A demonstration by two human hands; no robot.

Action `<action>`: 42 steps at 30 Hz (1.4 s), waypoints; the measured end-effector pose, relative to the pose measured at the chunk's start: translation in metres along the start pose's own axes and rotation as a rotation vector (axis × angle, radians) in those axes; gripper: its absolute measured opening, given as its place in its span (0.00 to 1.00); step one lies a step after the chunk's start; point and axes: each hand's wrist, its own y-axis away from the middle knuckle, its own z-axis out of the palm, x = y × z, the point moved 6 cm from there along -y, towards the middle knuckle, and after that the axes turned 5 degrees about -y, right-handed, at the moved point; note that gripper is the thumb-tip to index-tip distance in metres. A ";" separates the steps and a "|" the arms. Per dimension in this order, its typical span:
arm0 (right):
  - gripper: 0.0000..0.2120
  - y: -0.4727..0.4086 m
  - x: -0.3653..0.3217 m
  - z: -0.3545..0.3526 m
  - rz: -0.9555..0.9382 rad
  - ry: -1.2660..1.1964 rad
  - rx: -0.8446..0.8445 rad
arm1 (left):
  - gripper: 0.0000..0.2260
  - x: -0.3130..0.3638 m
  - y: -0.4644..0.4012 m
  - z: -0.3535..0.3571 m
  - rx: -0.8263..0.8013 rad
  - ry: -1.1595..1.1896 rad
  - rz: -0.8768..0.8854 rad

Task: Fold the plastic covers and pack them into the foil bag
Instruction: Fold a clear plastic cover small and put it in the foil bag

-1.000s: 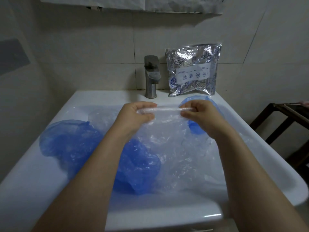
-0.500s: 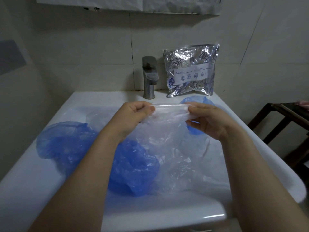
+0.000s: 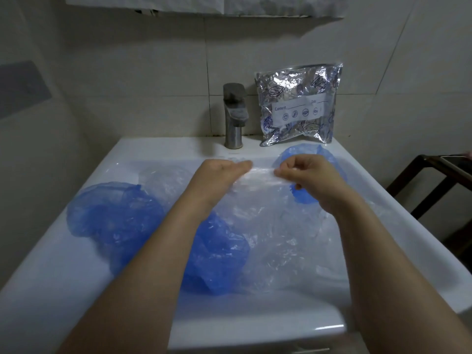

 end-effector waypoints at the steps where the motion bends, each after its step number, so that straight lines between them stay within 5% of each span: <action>1: 0.08 0.001 -0.002 0.000 -0.023 0.017 -0.031 | 0.14 0.001 0.000 0.001 0.000 -0.026 0.030; 10: 0.09 0.004 -0.012 -0.008 -0.106 0.113 -0.001 | 0.15 0.000 0.000 -0.004 -0.152 0.196 0.012; 15: 0.04 0.006 -0.020 -0.008 -0.194 0.087 0.038 | 0.09 -0.002 -0.005 -0.008 -0.003 0.025 0.071; 18: 0.09 0.008 -0.018 -0.007 -0.160 0.127 -0.006 | 0.05 -0.001 -0.005 -0.014 0.084 -0.093 0.110; 22: 0.07 0.008 -0.009 -0.010 -0.004 -0.285 -0.131 | 0.01 0.012 -0.001 -0.019 -0.046 -0.052 0.177; 26: 0.09 0.006 -0.009 -0.009 0.016 -0.567 -0.115 | 0.08 0.018 0.004 -0.016 -0.154 0.093 0.186; 35: 0.18 0.006 -0.014 -0.001 -0.058 -0.224 -0.074 | 0.13 0.012 0.003 -0.008 -0.158 0.157 0.096; 42: 0.16 0.005 -0.020 -0.002 -0.127 -0.323 -0.035 | 0.10 0.006 -0.007 -0.028 0.058 0.056 0.125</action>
